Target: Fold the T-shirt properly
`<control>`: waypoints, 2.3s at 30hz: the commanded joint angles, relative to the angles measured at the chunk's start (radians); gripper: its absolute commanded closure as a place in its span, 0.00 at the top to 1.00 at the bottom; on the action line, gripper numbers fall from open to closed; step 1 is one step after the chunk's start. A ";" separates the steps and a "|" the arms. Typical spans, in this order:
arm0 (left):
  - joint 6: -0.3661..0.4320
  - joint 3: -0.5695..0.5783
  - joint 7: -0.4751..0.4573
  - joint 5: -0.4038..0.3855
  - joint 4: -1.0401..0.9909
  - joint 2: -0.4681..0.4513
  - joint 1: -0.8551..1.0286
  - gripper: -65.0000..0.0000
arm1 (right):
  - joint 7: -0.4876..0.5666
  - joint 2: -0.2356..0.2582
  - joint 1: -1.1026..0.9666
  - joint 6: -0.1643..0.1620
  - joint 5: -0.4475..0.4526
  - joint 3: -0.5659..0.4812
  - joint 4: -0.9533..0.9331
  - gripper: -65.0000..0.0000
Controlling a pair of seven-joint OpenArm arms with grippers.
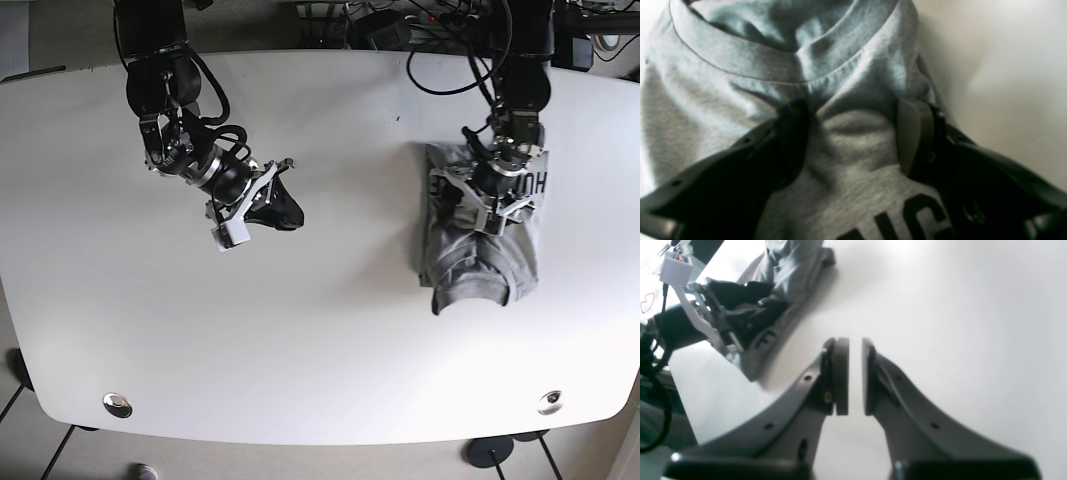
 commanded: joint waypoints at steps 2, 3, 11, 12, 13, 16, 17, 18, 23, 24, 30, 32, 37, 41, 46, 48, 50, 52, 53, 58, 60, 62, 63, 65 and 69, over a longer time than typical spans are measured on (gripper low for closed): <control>-0.138 -0.148 0.127 0.037 -0.099 -0.106 0.014 0.59 | 0.002 0.005 0.011 0.011 0.021 0.005 0.054 0.09; -0.187 -0.184 0.132 0.037 -0.140 -0.142 0.012 0.59 | -0.010 0.005 0.008 0.011 0.021 0.005 0.066 0.09; -0.331 -0.336 0.102 0.036 -0.590 -0.455 -0.109 0.59 | -0.018 0.006 -0.018 0.011 0.011 0.005 0.154 0.09; -0.331 -0.336 0.056 0.036 -0.639 -0.488 -0.115 0.59 | -0.018 0.006 -0.020 0.011 0.011 0.005 0.164 0.09; -0.331 -0.336 0.027 0.036 -0.659 -0.507 -0.115 0.59 | -0.018 0.006 -0.026 0.011 0.011 0.003 0.172 0.09; -0.331 -0.339 0.007 0.036 -0.630 -0.536 -0.114 0.59 | -0.018 0.006 -0.046 0.009 0.010 0.003 0.187 0.09; -0.331 -0.340 0.009 0.034 -0.581 -0.536 -0.104 0.59 | -0.018 0.006 -0.048 0.009 0.010 0.003 0.190 0.09; -0.331 -0.348 0.009 0.028 -0.539 -0.536 -0.083 0.58 | -0.018 0.006 -0.051 0.009 0.008 0.003 0.190 0.09; -0.331 -0.406 0.184 -0.156 -0.196 -0.511 0.017 0.49 | -0.010 0.026 -0.087 0.009 -0.090 0.003 0.192 0.09; -0.331 -0.403 0.211 -0.179 -0.133 -0.484 0.017 0.49 | -0.009 0.025 -0.098 0.008 -0.130 0.005 0.194 0.09; -0.331 -0.360 0.234 -0.021 0.254 -0.162 0.018 0.49 | 0.165 0.023 -0.184 0.008 -0.369 0.042 0.207 0.09; -0.331 -0.303 0.234 0.046 0.338 -0.066 0.020 0.48 | 0.214 -0.001 -0.222 0.008 -0.420 0.088 0.207 0.09; -0.331 -0.201 0.228 0.203 0.498 0.199 0.103 0.48 | 0.278 -0.018 -0.316 0.017 -0.486 0.227 0.213 0.09; -0.331 -0.165 0.234 0.246 0.608 0.303 0.229 0.48 | 0.293 -0.017 -0.433 0.017 -0.486 0.299 0.266 0.09; -0.331 -0.165 0.231 0.243 0.696 0.371 0.479 0.48 | 0.295 -0.021 -0.612 0.018 -0.486 0.335 0.339 0.09; -0.331 -0.167 0.228 0.241 0.702 0.400 0.595 0.47 | 0.295 -0.021 -0.687 0.018 -0.486 0.336 0.371 0.09; -0.331 -0.168 0.227 0.240 0.708 0.417 0.690 0.38 | 0.296 -0.021 -0.750 0.018 -0.486 0.336 0.401 0.09; -0.331 -0.168 0.227 0.240 0.708 0.418 0.764 0.29 | 0.298 -0.021 -0.818 0.018 -0.486 0.336 0.413 0.09; -0.331 -0.168 0.228 0.240 0.707 0.418 0.792 0.27 | 0.309 -0.021 -0.847 0.018 -0.486 0.336 0.413 0.09; -0.331 -0.247 0.190 0.192 0.708 0.417 0.851 0.27 | 0.435 -0.021 -0.947 0.018 -0.484 0.332 0.405 0.09; -0.273 -0.297 0.141 0.139 0.708 0.417 0.844 0.27 | 0.438 -0.023 -0.944 0.015 -0.484 0.330 0.405 0.09; -0.209 -0.317 0.133 0.096 0.708 0.417 0.801 0.27 | 0.438 -0.024 -0.908 0.015 -0.484 0.330 0.405 0.09; -0.180 -0.322 0.133 0.086 0.708 0.417 0.776 0.27 | 0.438 -0.024 -0.881 0.015 -0.483 0.330 0.404 0.09; -0.141 -0.322 0.132 0.086 0.708 0.417 0.738 0.28 | 0.438 -0.026 -0.839 0.015 -0.483 0.330 0.404 0.09; -0.122 -0.317 0.133 0.086 0.704 0.417 0.644 0.51 | 0.379 -0.026 -0.727 0.014 -0.484 0.289 0.410 0.10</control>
